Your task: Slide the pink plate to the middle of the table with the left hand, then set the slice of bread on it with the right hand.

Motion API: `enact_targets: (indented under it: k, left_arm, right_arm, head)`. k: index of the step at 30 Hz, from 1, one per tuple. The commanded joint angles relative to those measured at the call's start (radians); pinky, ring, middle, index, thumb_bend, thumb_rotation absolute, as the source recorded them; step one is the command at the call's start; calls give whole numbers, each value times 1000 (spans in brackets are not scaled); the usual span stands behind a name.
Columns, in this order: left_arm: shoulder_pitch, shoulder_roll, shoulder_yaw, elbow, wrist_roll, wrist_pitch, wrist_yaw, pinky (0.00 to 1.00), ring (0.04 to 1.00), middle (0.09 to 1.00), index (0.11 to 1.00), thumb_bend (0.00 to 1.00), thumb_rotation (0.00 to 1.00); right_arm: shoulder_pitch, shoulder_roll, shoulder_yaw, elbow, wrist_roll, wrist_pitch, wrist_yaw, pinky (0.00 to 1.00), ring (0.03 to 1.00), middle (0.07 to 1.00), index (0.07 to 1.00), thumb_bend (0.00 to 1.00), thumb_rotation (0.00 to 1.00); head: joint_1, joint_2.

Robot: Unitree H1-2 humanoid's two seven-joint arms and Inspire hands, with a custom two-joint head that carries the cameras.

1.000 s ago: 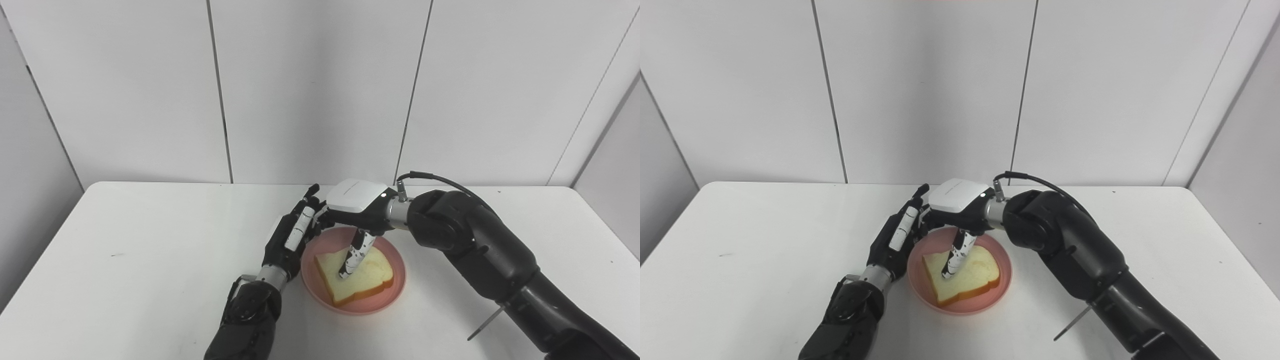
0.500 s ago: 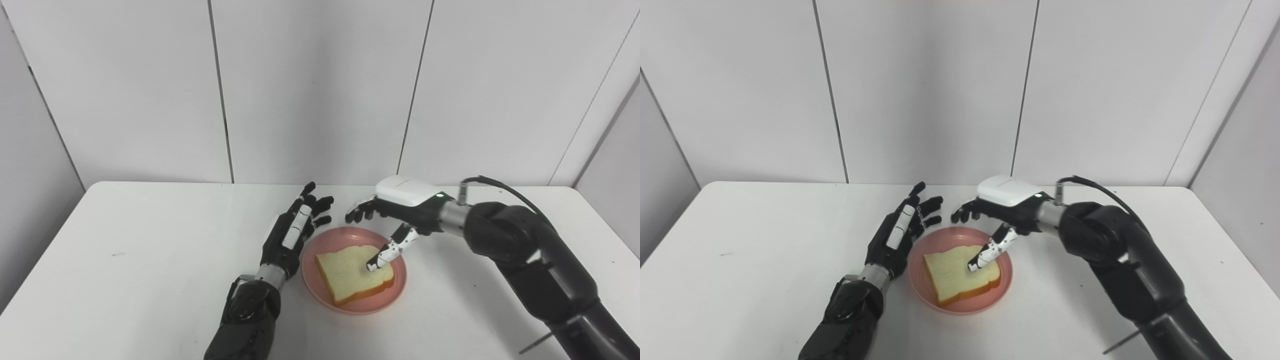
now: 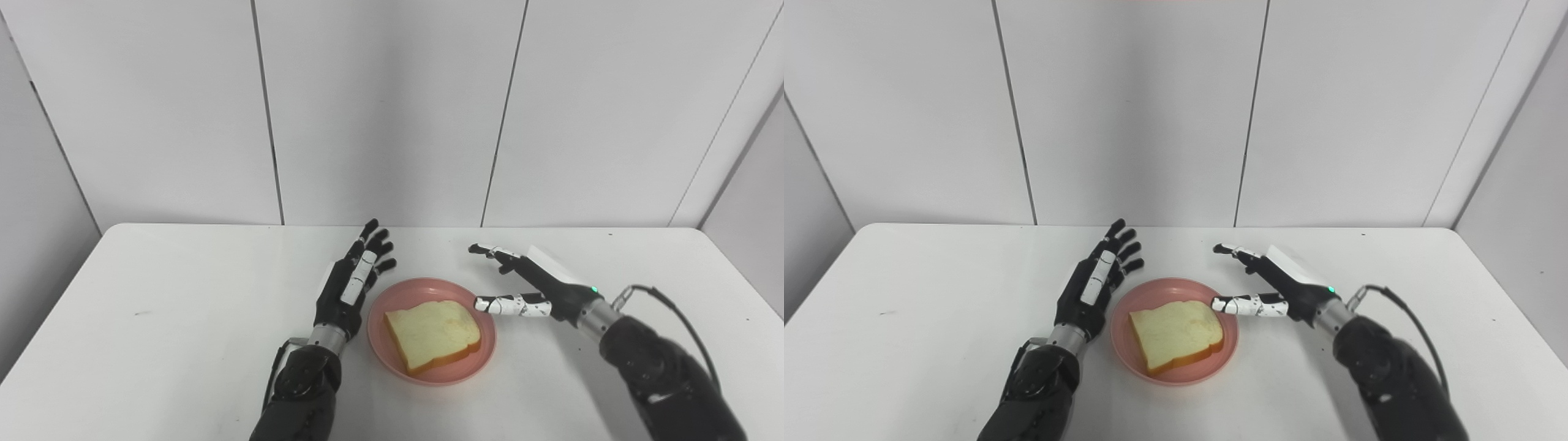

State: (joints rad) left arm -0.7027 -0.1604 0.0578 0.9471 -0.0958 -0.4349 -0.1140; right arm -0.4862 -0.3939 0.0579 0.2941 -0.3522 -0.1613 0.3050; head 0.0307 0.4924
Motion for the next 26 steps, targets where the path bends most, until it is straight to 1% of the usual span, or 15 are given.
enact_targets:
  k: [1,3,5,7,8,10,13,16,20,22,26]
  left_arm:
    - [61,-16,-15,-5,43,-33,67,930,953,997,931,895,807]
    - [66,-20,-21,-31,61,-25,102,974,978,1000,938,886,817]
    - [66,-21,-26,-48,64,-13,118,996,997,1000,951,867,824]
    - [64,-21,-28,-59,61,-2,123,1000,1000,1000,966,840,824]
    - [63,-20,-29,-67,57,7,121,1000,1000,1000,967,838,824]
    - [65,-18,-30,-88,50,32,114,1000,1000,1000,979,824,820]
    - [71,-10,-37,-123,60,69,122,1000,1000,1000,995,806,825]
    - [74,0,-42,-152,71,110,133,1000,1000,1000,1000,793,835]
    - [80,7,-41,-191,61,151,129,1000,1000,1000,993,785,829]
    - [81,12,-42,-206,52,166,115,1000,1000,1000,989,794,827]
    - [83,18,-44,-220,44,183,96,1000,1000,1000,988,821,833]
  right_arm:
    - [-27,51,-42,-3,66,-37,-94,870,924,918,879,929,987]
    - [-22,98,-68,26,106,-57,-140,856,909,908,878,918,997]
    - [-21,123,-79,47,136,-60,-159,850,906,911,886,885,1000]
    - [-20,137,-84,62,164,-54,-162,888,932,931,900,851,1000]
    - [-18,143,-83,68,175,-50,-161,891,934,932,900,850,1000]
    - [-14,147,-75,76,182,-47,-162,891,930,925,888,865,1000]
    - [-5,156,-72,86,198,-40,-165,927,940,929,895,867,1000]
    - [1,171,-81,105,231,-47,-178,944,934,923,903,890,1000]
    - [9,200,-104,122,278,-49,-206,966,924,910,901,896,1000]
    - [16,221,-115,132,278,-55,-244,964,917,904,894,890,1000]
    - [23,231,-101,147,200,-89,-335,928,909,900,889,867,1000]
  head:
    - [-2,0]
    - [-3,0]
    - [-2,-1]
    - [-2,-1]
    - [-3,-1]
    - [-1,1]
    - [3,2]
    - [5,1]
    - [6,1]
    - [5,1]
    - [5,1]
